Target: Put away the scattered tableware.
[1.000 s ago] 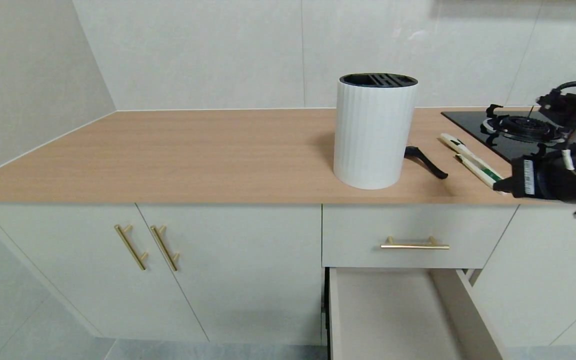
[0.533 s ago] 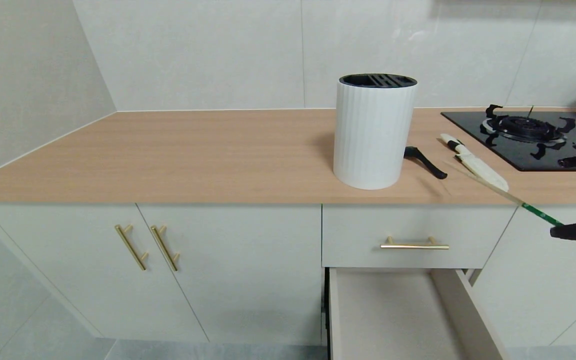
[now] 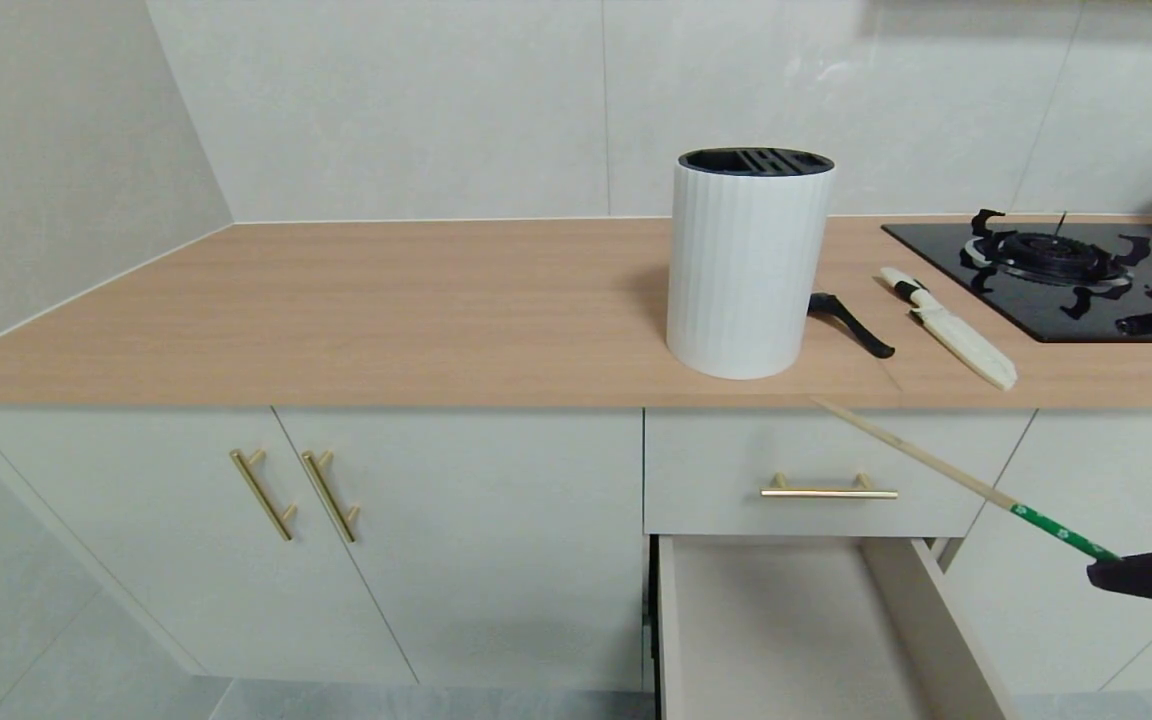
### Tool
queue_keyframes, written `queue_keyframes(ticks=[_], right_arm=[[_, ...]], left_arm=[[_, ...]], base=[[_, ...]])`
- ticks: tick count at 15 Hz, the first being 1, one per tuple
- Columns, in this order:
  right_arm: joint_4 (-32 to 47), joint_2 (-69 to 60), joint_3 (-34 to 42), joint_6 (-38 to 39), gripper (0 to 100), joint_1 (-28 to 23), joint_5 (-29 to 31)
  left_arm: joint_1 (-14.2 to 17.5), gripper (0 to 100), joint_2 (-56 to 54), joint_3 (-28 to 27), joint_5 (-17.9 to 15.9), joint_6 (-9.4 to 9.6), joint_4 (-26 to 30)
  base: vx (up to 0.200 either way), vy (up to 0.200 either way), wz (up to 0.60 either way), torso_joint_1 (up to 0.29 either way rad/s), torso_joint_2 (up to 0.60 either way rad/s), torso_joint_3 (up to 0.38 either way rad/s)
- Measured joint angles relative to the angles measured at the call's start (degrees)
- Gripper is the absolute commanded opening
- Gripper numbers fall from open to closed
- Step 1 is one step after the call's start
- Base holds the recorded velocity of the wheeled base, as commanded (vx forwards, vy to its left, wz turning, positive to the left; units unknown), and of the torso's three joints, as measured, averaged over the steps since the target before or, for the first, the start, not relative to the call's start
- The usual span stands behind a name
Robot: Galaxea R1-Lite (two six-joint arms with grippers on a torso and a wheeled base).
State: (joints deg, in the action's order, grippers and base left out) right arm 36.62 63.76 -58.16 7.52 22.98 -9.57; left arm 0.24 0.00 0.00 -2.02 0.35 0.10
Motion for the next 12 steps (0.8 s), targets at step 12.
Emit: queue_keyframes(ticks=[12], right_arm=[[-0.6,6.4,4.7,-0.2,0,7.6,0.2]], left_arm=[[0.0,100,0.0,0.0,0.0,-0.02,0.0]], base=[[0.000,0.000,0.00,-0.117,0.30,0.179]])
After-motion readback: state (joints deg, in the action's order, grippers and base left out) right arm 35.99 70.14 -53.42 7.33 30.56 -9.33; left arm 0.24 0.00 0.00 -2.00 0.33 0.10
